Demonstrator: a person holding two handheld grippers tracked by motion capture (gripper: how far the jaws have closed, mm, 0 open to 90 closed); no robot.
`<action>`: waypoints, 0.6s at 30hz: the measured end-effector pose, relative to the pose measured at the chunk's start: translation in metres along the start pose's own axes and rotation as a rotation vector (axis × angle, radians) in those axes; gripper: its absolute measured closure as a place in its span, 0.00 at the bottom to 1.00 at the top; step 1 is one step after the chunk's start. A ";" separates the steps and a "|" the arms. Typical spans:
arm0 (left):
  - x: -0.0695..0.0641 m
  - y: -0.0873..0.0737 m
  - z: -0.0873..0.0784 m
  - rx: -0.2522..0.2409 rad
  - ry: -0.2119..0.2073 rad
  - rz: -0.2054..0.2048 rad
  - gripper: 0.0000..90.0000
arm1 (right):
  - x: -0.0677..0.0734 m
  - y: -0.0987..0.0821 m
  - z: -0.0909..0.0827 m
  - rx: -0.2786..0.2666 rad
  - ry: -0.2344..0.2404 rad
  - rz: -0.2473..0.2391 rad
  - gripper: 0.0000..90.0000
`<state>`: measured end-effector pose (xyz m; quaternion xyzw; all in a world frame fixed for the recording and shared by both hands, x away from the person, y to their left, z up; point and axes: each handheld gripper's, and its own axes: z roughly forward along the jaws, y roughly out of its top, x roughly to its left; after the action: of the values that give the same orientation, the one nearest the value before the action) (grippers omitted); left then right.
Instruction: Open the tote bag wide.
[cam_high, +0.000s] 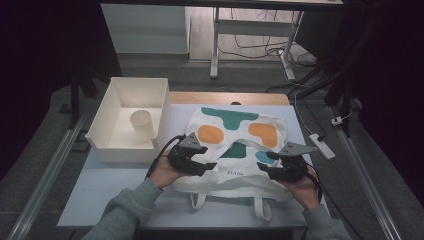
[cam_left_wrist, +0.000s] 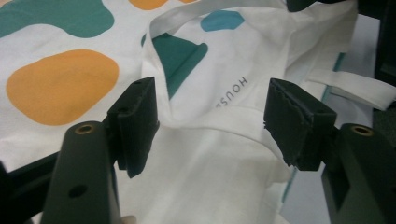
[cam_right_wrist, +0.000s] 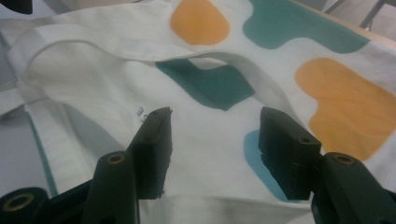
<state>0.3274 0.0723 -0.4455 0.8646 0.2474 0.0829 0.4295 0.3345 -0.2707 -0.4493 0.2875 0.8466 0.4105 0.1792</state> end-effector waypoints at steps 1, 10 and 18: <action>-0.002 -0.001 -0.001 0.004 -0.003 0.007 0.38 | 0.002 0.000 0.001 0.004 0.008 -0.004 0.48; -0.014 -0.014 -0.004 0.051 -0.022 0.031 0.36 | 0.015 0.002 0.006 0.034 0.052 -0.046 0.46; -0.020 -0.029 0.000 0.117 -0.028 0.045 0.36 | 0.019 0.000 0.009 0.049 0.065 -0.056 0.45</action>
<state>0.2996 0.0770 -0.4673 0.8946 0.2264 0.0660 0.3797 0.3249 -0.2536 -0.4557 0.2543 0.8695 0.3937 0.1559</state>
